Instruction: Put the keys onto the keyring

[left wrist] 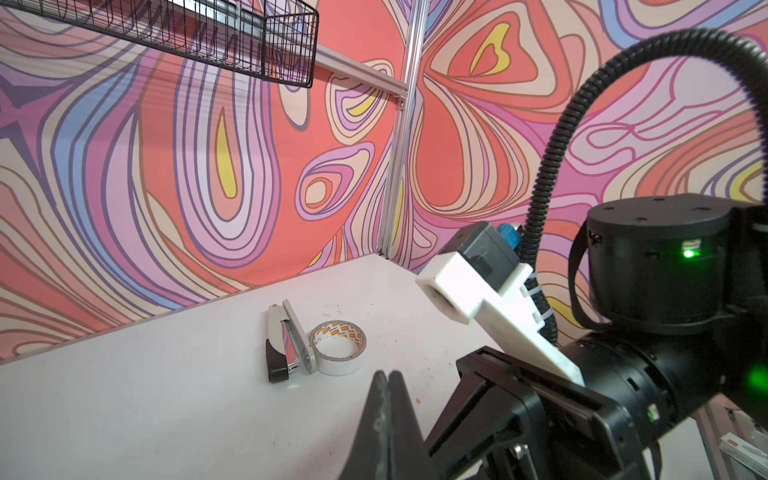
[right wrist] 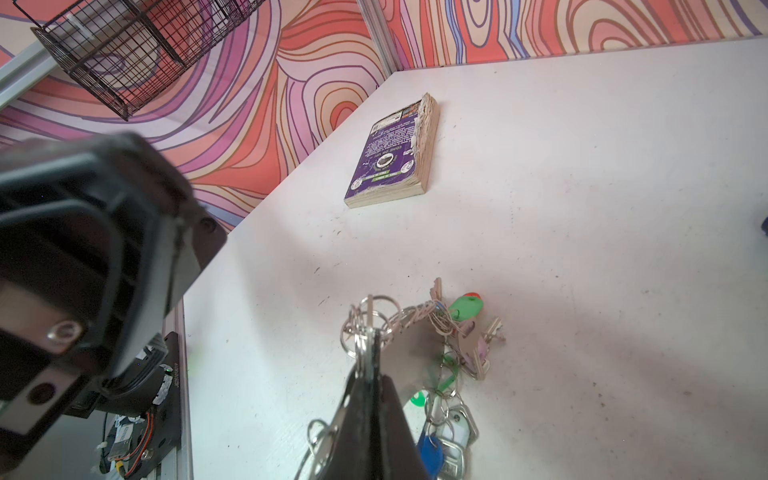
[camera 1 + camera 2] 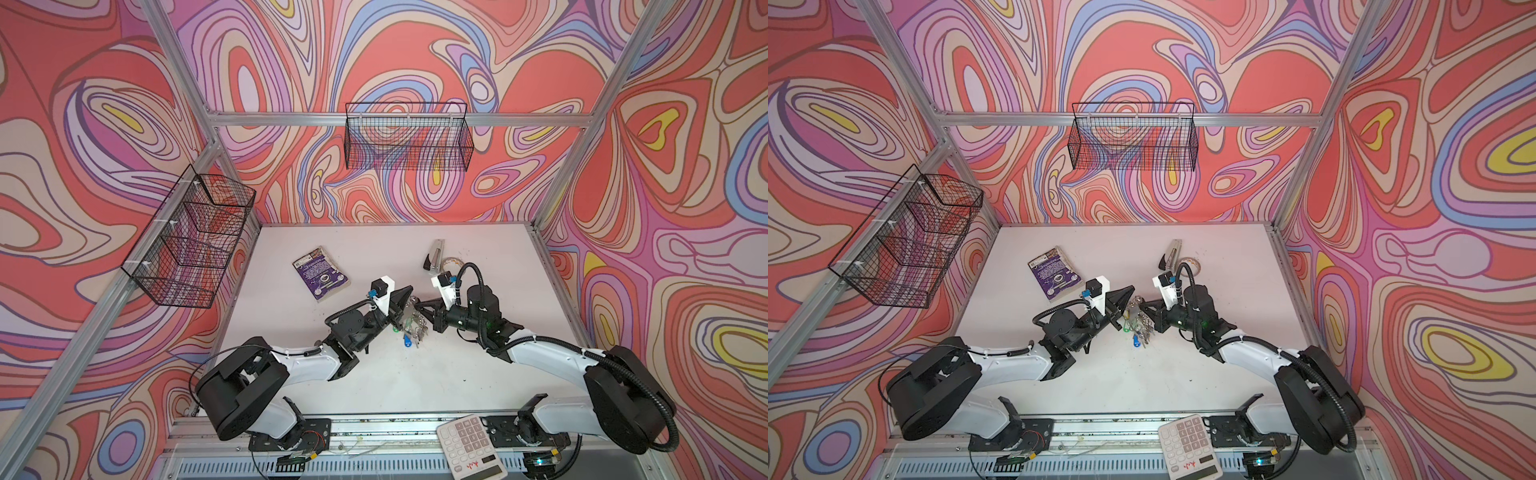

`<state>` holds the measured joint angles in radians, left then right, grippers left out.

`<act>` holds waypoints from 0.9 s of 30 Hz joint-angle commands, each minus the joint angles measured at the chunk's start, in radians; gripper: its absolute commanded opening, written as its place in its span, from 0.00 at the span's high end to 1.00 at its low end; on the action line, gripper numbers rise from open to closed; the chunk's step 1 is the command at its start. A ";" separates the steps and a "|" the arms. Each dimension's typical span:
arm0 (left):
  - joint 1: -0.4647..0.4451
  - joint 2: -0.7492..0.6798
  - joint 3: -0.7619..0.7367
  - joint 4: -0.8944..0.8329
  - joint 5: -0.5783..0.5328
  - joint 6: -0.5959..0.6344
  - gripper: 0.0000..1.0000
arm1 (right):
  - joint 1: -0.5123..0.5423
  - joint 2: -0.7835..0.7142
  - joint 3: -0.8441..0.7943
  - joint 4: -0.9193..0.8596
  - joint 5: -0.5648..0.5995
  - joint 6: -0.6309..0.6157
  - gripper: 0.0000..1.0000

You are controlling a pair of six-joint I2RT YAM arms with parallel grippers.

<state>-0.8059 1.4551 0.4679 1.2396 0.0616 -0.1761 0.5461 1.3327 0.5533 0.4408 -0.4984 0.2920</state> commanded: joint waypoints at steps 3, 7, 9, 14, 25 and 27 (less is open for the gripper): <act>0.033 -0.090 -0.020 -0.131 0.016 -0.042 1.00 | 0.009 0.008 0.016 0.022 0.000 -0.016 1.00; 0.110 -0.183 0.009 -0.390 0.142 -0.110 0.80 | 0.008 0.010 0.014 0.025 -0.002 -0.020 1.00; 0.158 -0.230 0.038 -0.568 0.225 -0.128 0.73 | 0.008 0.013 0.015 0.027 -0.005 -0.023 1.00; 0.250 -0.281 0.194 -0.961 0.516 -0.086 0.65 | 0.009 0.015 0.015 0.032 -0.015 -0.027 1.00; 0.281 -0.176 0.461 -1.487 0.701 0.344 0.57 | 0.020 0.021 0.017 0.032 -0.020 -0.039 1.00; 0.287 -0.126 0.524 -1.557 0.711 0.388 0.57 | 0.023 0.022 0.018 0.030 -0.019 -0.041 1.00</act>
<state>-0.5297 1.2846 0.9207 -0.1341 0.7006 0.0822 0.5606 1.3441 0.5537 0.4503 -0.5091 0.2733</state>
